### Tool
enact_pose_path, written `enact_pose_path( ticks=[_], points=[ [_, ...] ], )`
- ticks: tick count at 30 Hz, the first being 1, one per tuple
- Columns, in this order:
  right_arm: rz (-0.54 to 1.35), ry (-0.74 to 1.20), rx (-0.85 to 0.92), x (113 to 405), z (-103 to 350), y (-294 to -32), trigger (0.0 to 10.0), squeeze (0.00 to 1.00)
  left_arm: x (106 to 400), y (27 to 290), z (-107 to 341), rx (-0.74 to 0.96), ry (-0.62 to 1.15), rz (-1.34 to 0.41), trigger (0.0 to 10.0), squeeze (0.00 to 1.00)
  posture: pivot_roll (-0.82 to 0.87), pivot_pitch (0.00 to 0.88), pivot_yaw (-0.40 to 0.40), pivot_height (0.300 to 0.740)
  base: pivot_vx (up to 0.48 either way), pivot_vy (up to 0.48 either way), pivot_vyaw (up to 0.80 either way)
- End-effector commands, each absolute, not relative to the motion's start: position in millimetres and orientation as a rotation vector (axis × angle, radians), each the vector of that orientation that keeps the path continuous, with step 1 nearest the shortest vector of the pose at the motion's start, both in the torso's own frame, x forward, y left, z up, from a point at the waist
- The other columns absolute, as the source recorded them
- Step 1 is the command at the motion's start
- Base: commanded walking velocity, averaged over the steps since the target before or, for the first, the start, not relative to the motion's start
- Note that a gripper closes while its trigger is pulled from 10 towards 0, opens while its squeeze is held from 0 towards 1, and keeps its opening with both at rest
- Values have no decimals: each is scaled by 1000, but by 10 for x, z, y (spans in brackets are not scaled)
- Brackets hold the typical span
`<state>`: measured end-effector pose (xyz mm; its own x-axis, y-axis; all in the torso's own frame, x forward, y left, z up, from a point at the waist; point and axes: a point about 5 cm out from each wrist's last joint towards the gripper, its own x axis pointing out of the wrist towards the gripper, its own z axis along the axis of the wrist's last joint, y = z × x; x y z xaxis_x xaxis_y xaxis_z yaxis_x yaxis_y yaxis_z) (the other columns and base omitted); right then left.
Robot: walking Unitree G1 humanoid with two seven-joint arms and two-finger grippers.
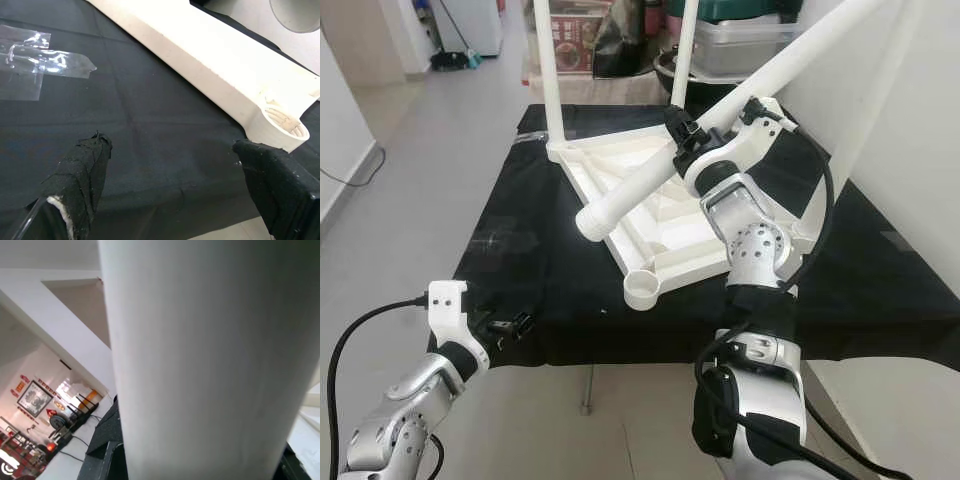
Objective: Building children table
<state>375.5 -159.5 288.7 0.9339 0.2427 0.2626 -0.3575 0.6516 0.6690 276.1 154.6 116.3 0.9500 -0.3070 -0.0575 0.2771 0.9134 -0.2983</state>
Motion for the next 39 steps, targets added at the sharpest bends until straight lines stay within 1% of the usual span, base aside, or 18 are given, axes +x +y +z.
enact_pose_path(
  ticks=[1, 4, 7, 8, 10, 11, 14, 16, 17, 18, 19, 20, 26, 30, 39],
  points=[
    [360, -150, 795, 3733, 2892, -1547, 10000, 0, 2763, 1586, 1147, -280, 111, -303, 10000, 0, 79, 0, -34, 740, 0, 0, 0],
    [369, -134, 789, 3725, 2879, -1503, 10000, 0, 2794, 1608, 1170, -244, 102, -313, 10000, 0, 79, 0, -35, 740, 0, 0, 0],
    [398, -103, 753, 3705, 2835, -1385, 10000, 0, 2852, 1575, 1240, -178, 87, -380, 10000, 0, 80, 0, -34, 740, 0, 0, 0],
    [398, -103, 753, 3705, 2835, -1385, 10000, 0, 2852, 1575, 1240, -178, 87, -380, 10000, 0, 80, 0, -34, 740, 0, 0, 0],
    [444, -71, 704, 3667, 2783, -1229, 10000, 0, 2888, 1522, 1312, -115, 80, -467, 10000, 0, 80, 0, -32, 740, 0, 0, 0],
    [482, -54, 667, 3637, 2762, -1120, 10000, 0, 2899, 1490, 1358, -81, 79, -538, 10000, 0, 76, 0, -27, 740, 0, 0, 0],
    [506, -43, 645, 3616, 2751, -1050, 10000, 0, 2904, 1472, 1386, -60, 80, -585, 10000, 0, 75, 0, -25, 740, 0, 0, 0],
    [570, -24, 600, 3571, 2750, -896, 10000, 0, 2898, 1464, 1415, 2, 99, -687, 10000, 0, 70, 0, -17, 740, 0, 0, 0],
    [570, -24, 600, 3571, 2750, -896, 10000, 0, 2898, 1464, 1415, 2, 99, -687, 10000, 0, 70, 0, -17, 740, 0, 0, 0],
    [606, -19, 580, 3547, 2761, -824, 10000, 0, 2892, 1484, 1425, 34, 109, -728, 10000, 0, 69, 0, -16, 740, 0, 0, 0],
    [606, -19, 580, 3547, 2761, -824, 10000, 0, 2892, 1484, 1425, 34, 109, -728, 10000, 0, 69, 0, -16, 740, 0, 0, 0],
    [638, -13, 560, 3524, 2773, -762, 10000, 0, 2888, 1510, 1433, 59, 120, -759, 10000, 0, 70, 0, -15, 740, 0, 0, 0],
    [713, -7, 529, 3460, 2819, -626, 10000, 0, 2921, 1604, 1436, 115, 140, -777, 10000, 0, 71, 0, -15, 740, 0, 0, 0],
    [767, -4, 468, 3394, 2807, -546, 10000, 0, 2979, 1646, 1484, 145, 122, -761, 10000, 0, 71, 0, -15, 740, 0, 0, 0],
    [865, 33, 403, 3243, 2714, -370, 10000, 0, 3046, 1607, 1570, 154, 93, -792, 10000, 0, 65, 0, -6, 740, 0, 0, 0]
  ],
)
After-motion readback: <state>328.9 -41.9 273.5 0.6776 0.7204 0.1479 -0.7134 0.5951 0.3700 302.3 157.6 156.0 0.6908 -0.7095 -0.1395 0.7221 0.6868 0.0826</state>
